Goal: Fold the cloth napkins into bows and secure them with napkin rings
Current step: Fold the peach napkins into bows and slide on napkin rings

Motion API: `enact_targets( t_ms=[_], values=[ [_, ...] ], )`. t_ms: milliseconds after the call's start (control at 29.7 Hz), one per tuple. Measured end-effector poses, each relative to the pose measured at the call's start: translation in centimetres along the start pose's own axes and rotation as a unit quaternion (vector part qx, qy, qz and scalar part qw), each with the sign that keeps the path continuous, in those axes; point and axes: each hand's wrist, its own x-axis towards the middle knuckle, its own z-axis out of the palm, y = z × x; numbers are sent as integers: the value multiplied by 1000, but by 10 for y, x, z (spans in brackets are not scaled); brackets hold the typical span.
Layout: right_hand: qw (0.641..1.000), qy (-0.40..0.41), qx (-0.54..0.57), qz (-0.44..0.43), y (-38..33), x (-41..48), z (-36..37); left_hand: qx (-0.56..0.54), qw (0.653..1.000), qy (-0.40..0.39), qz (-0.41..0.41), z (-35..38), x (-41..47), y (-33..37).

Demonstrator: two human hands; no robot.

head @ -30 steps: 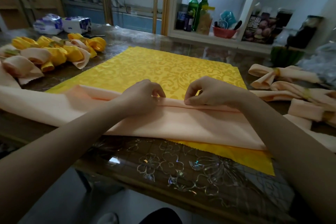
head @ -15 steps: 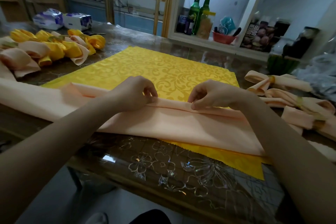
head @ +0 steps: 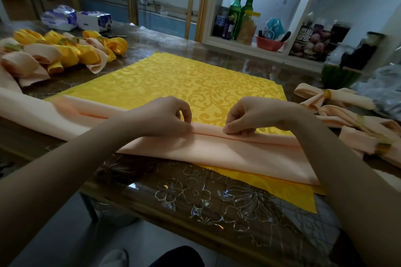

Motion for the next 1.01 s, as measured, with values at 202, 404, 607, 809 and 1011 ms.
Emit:
enact_targets(
  t_ms=[202, 404, 607, 809, 1011],
  values=[
    [1000, 4, 29, -1, 5, 1, 0, -37, 999, -1, -27, 3, 2, -3],
    [1000, 12, -27, -5, 2, 0, 1, 36, 999, 29, -7, -3, 1, -1],
    [987, 126, -89, -38, -2, 6, 11, 167, 973, 156, 33, 5, 5, 7],
    [995, 69, -62, -32, 0, 5, 4, 134, 979, 142, 60, 12, 5, -4],
    [997, 52, -38, -35, 3, 0, -4, 28, 994, 90, 49, 1, 7, -8]
  ],
)
